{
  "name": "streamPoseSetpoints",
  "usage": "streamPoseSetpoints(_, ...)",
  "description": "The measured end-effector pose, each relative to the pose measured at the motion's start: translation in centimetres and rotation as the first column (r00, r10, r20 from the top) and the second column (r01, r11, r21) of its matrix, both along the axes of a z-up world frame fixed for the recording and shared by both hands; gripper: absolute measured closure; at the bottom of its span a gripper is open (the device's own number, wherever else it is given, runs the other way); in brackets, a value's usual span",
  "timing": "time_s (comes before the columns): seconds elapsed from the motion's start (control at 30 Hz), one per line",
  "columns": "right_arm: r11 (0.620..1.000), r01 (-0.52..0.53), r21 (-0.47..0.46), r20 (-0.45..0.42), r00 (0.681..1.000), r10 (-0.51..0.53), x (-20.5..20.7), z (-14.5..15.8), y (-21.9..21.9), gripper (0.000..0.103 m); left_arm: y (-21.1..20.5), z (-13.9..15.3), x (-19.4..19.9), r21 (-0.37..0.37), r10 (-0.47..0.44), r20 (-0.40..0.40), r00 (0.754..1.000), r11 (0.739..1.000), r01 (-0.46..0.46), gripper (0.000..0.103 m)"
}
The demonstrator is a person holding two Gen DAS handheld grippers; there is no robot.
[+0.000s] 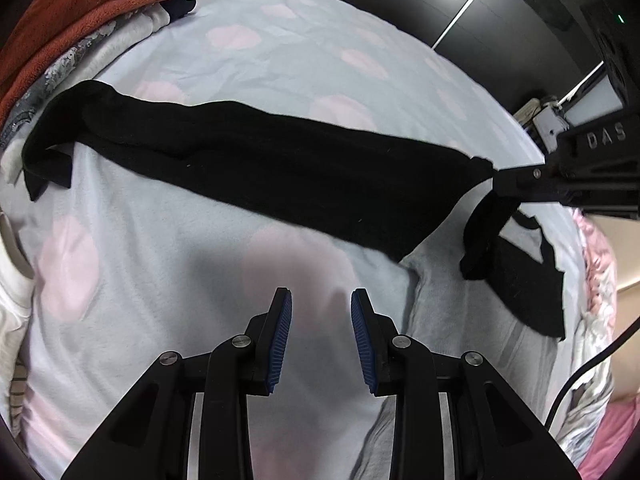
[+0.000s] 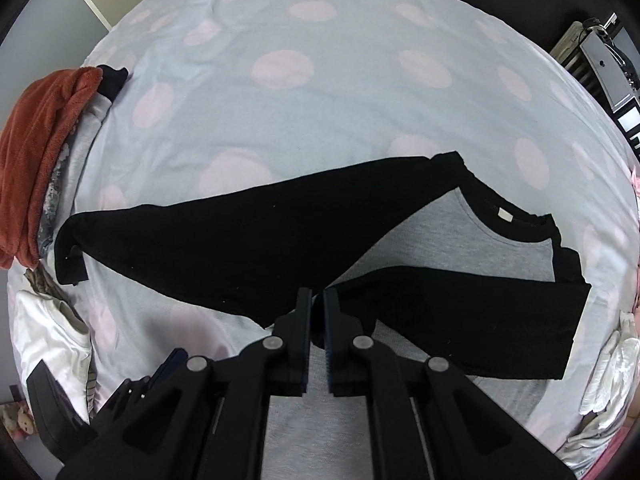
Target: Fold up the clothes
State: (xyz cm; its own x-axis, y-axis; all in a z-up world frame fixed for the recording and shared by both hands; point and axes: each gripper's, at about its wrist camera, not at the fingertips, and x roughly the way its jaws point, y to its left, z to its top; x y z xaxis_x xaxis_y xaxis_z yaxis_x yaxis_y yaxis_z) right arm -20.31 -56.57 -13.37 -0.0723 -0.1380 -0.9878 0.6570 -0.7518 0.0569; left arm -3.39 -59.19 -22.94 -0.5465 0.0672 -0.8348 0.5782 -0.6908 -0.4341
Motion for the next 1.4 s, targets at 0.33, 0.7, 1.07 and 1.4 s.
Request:
streamPoseSetpoints(0.33, 0.992, 0.082, -0.095, 0.015, 0.997, -0.081, -1.4, 2.0, 6.1, 0.081, 2.1, 1.5, -1.0, -0.031, -0.05, -0.036, 0.998, 0.998, 0.049, 0.07)
streamPoseSetpoints(0.7, 0.951, 0.243, -0.192, -0.152, 0.95, -0.273, 1.2, -0.2, 25.6, 0.081, 6.3, 3.0, -3.7, -0.183, -0.158, -0.008, 0.987, 0.971, 0.154, 0.07)
streamPoseSetpoints(1.07, 0.891, 0.385, -0.242, -0.082, 0.907, -0.414, 1.7, -5.9, 35.1, 0.081, 11.6, 1.9, -8.1, -0.427, -0.278, 0.112, 0.954, 0.854, 0.299, 0.07)
streamPoseSetpoints(1.4, 0.87, 0.382, -0.312, -0.047, 0.908, -0.415, 0.7, -8.6, 36.8, 0.081, 11.1, 1.4, -9.1, -0.452, -0.264, 0.137, 0.955, 0.841, 0.297, 0.075)
